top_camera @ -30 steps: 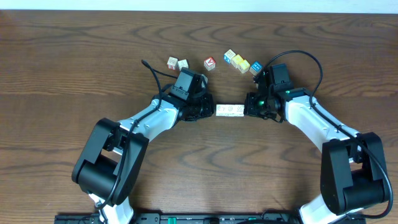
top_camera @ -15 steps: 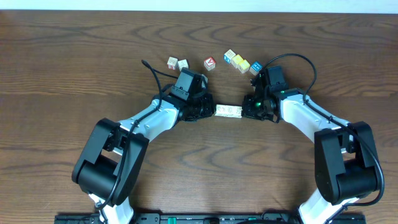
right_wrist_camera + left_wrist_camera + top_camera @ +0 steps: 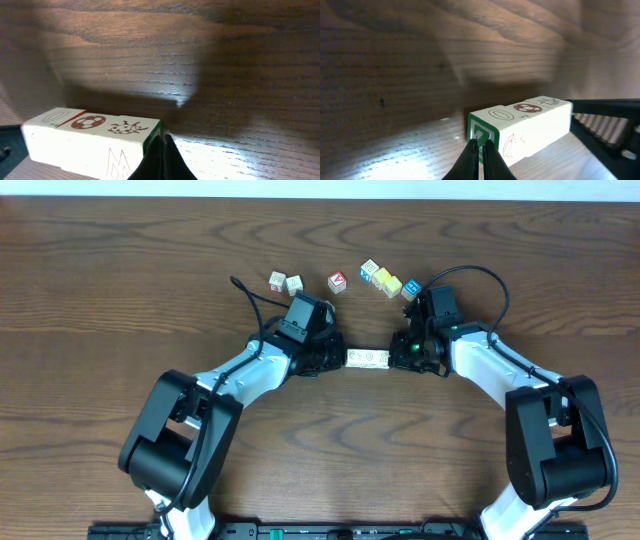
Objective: Lift 3 blocks
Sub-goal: 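Set the block row on the table, keeping both grippers pressed inward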
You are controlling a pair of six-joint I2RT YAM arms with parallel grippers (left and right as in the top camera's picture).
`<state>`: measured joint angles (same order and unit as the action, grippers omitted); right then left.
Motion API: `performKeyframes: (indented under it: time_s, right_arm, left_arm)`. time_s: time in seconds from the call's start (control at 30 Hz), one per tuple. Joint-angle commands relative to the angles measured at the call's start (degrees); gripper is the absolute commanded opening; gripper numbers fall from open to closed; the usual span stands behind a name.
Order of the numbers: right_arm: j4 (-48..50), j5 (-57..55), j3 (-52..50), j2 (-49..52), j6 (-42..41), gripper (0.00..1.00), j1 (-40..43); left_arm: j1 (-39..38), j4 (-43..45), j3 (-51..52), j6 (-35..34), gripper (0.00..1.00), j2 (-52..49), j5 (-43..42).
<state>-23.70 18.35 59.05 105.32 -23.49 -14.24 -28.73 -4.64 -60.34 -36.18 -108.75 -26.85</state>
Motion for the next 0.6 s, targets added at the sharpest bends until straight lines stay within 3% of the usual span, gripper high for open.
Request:
performKeyframes:
  time_s: [0.0,0.57]
  right_arm:
    - [0.7,9.1,0.0,-0.2,-0.7,0.01,-3.1]
    - [-1.2,6.5,0.3,-1.4,0.0,0.01,-3.0]
  left_arm:
    - [-2.8,1.3,-0.5,0.0,0.07,-2.5,-4.2]
    - [-2.7,1.0,-0.5,0.8,0.07,-2.1,-2.7]
